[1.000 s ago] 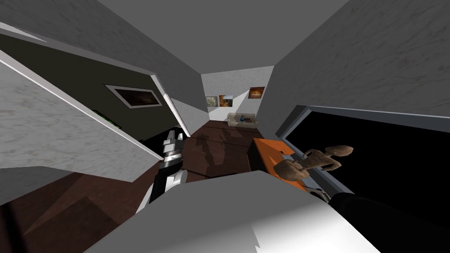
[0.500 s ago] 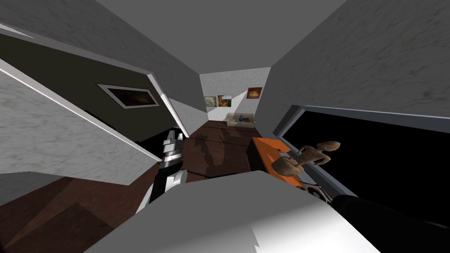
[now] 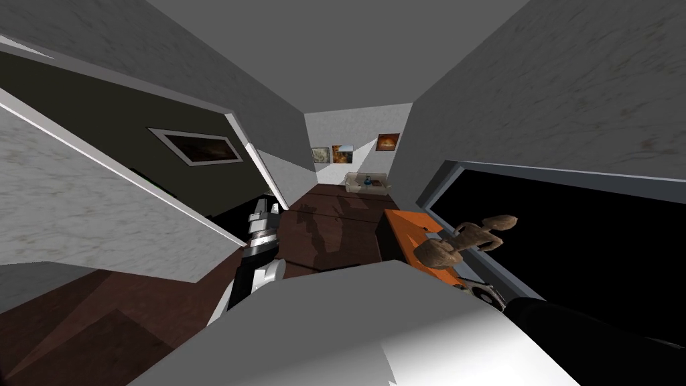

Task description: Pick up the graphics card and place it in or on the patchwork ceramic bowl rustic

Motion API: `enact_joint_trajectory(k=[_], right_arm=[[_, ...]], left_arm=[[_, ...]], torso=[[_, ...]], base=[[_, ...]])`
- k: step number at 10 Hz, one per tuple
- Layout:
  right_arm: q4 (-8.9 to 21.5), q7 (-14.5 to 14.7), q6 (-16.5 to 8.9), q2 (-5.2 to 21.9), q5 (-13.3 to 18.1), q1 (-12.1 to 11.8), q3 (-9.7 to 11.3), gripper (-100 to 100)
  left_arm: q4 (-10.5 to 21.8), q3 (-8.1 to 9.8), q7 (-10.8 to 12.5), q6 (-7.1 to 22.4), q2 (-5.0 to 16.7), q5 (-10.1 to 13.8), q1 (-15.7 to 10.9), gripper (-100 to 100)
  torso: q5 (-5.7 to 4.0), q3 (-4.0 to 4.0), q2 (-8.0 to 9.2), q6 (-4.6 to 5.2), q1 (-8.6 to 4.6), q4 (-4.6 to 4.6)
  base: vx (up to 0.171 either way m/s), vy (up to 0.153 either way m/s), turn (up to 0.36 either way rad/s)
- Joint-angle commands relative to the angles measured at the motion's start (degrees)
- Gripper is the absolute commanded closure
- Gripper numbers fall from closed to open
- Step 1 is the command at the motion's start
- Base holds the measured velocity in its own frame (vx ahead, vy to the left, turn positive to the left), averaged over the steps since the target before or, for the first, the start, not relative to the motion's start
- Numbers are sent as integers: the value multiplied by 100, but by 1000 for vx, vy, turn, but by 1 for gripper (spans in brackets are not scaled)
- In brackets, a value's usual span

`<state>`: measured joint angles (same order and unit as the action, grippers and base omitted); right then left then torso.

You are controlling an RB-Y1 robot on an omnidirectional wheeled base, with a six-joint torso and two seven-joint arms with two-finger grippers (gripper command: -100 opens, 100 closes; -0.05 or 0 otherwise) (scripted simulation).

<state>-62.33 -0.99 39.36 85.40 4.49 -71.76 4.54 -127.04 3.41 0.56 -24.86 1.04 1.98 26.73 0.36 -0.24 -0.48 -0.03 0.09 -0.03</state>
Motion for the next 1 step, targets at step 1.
enact_joint_trajectory(k=[1], right_arm=[[0, 0, 0, 0, 0, 0, 0, 0]], left_arm=[[0, 0, 0, 0, 0, 0, 0, 0]], torso=[[0, 0, 0, 0, 0, 0]], base=[[0, 0, 0]])
